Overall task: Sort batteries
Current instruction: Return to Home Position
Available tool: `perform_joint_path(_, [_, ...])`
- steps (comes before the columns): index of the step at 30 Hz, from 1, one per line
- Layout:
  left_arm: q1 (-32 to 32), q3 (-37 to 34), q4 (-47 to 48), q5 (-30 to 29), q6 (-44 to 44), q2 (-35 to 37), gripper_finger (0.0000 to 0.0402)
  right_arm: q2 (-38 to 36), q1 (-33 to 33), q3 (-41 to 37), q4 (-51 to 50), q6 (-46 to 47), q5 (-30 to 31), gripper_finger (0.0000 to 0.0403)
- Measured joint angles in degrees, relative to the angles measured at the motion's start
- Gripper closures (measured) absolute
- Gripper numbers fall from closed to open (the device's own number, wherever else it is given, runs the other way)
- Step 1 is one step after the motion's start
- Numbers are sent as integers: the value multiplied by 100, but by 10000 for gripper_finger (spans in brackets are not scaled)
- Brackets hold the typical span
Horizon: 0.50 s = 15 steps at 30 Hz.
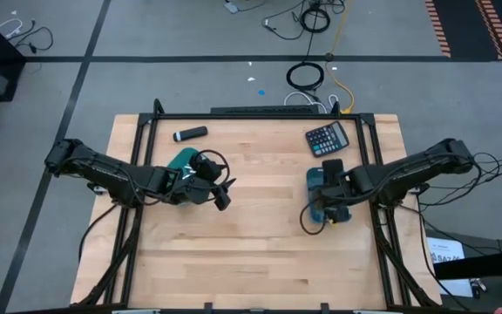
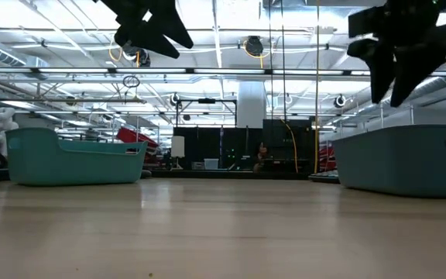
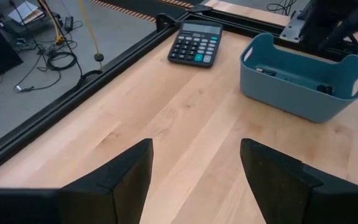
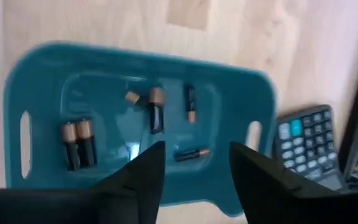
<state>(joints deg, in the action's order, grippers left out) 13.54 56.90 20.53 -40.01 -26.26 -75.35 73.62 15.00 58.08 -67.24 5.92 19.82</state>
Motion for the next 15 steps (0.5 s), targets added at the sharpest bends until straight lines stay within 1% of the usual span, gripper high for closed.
perform_joint_path(3, [0,0,29,11,134,0,149,-187,92,188,41,81,128,224])
perform_joint_path(5, [0,0,113,11,18,0,149,-349,180,260,399,-22,121,223])
perform_joint_path(8, [1,-2,199,-40,-157,-2,149,-666,251,271,1116,-347,113,229])
perform_joint_path(9, [31,-19,163,-100,-16,-2,149,-819,252,216,1464,-457,112,232])
perform_joint_path(11, [89,-223,-281,-97,437,0,149,-1212,248,-41,2427,-691,66,238])
perform_joint_path(12, [90,-375,-589,111,700,24,149,-1431,229,-233,2939,-821,-25,241])
perform_joint_path(15, [-48,-904,-1594,1010,1198,178,149,-2131,98,-924,4350,-1133,-426,248])
